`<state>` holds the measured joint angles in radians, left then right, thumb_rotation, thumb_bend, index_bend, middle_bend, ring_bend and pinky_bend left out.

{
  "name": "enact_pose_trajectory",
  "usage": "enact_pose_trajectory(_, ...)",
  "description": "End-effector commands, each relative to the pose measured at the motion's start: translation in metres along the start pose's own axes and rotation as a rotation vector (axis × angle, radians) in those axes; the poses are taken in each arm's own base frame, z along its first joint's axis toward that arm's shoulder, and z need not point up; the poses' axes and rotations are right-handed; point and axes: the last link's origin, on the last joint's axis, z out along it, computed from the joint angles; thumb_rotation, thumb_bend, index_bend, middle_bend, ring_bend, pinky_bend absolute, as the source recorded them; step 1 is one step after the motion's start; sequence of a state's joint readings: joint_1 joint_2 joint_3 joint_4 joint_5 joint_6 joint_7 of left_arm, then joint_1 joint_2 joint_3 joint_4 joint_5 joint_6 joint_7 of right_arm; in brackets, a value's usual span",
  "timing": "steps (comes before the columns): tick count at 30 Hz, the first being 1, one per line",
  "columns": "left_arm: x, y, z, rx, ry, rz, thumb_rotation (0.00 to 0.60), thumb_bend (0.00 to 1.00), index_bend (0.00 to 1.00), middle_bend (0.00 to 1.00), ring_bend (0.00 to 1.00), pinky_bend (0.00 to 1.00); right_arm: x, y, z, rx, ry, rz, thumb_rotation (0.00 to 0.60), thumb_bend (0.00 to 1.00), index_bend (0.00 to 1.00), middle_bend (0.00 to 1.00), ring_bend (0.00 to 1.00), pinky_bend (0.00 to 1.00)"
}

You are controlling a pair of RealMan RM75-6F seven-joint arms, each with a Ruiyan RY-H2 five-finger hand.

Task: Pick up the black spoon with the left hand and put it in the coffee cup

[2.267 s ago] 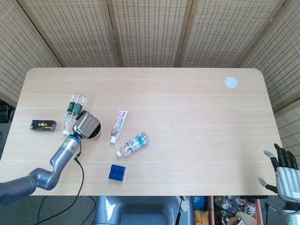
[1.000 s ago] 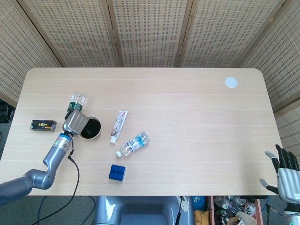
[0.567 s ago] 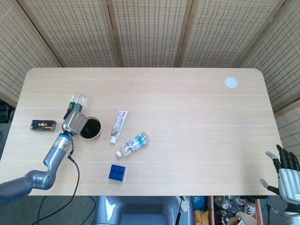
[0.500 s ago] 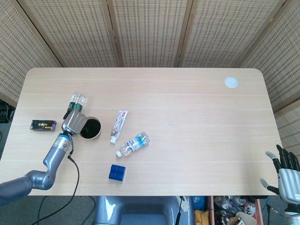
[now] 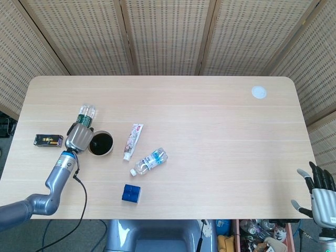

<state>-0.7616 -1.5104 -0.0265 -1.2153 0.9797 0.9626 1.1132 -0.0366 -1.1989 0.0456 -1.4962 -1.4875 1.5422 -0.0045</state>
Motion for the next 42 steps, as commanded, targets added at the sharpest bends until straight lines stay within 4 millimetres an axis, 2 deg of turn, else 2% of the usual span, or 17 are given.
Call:
enact_pose_trajectory(1, -0.001, -0.001, -0.002, 0.007, -0.004, -0.007, 0.6, 0.15, 0.35, 0.88, 0.8, 0.72, 0.0, 0.0, 0.0, 0.0, 0.0, 0.0, 0.6, 0.19, 0.22, 0.08, 0.0, 0.0)
enact_pose_trajectory(10, -0.001, -0.01, -0.012, 0.051, -0.007, -0.125, 0.6, 0.13, 0.28, 0.87, 0.8, 0.72, 0.001, 0.0, 0.0, 0.002, 0.004, 0.001, 0.6, 0.19, 0.22, 0.08, 0.0, 0.0)
enact_pose_trajectory(17, 0.001, -0.028, -0.046, 0.105, 0.024, -0.417, 0.6, 0.13, 0.24, 0.81, 0.76, 0.72, 0.001, -0.001, 0.002, 0.01, 0.005, 0.002, 0.6, 0.19, 0.22, 0.08, 0.0, 0.0)
enact_pose_trajectory(23, -0.005, -0.043, -0.087, 0.137, 0.046, -0.612, 0.6, 0.13, 0.19, 0.64, 0.63, 0.7, 0.002, -0.003, 0.005, 0.021, 0.008, 0.003, 0.6, 0.19, 0.22, 0.08, 0.0, 0.0)
enact_pose_trajectory(28, -0.017, -0.052, -0.125, 0.175, 0.066, -0.751, 0.6, 0.13, 0.12, 0.42, 0.43, 0.64, 0.002, -0.005, 0.007, 0.032, 0.009, 0.003, 0.6, 0.19, 0.22, 0.08, 0.0, 0.0)
enact_pose_trajectory(31, -0.023, -0.056, -0.144, 0.201, 0.057, -0.843, 0.6, 0.13, 0.06, 0.3, 0.3, 0.53, 0.002, -0.007, 0.008, 0.039, 0.009, 0.004, 0.6, 0.19, 0.22, 0.08, 0.0, 0.0)
enact_pose_trajectory(36, -0.034, -0.063, -0.179, 0.256, 0.081, -0.951, 0.6, 0.13, 0.01, 0.09, 0.07, 0.28, 0.002, -0.011, 0.011, 0.055, 0.009, 0.007, 0.6, 0.19, 0.22, 0.08, 0.0, 0.0)
enact_pose_trajectory(39, -0.041, -0.062, -0.198, 0.276, 0.099, -1.0, 0.6, 0.13, 0.0, 0.01, 0.0, 0.14, 0.002, -0.013, 0.012, 0.067, 0.012, 0.009, 0.6, 0.19, 0.22, 0.08, 0.0, 0.0)
enact_pose_trajectory(42, -0.047, -0.059, -0.213, 0.292, 0.114, -1.027, 0.6, 0.13, 0.0, 0.0, 0.0, 0.01, 0.002, -0.016, 0.013, 0.078, 0.015, 0.011, 0.6, 0.19, 0.22, 0.08, 0.0, 0.0)
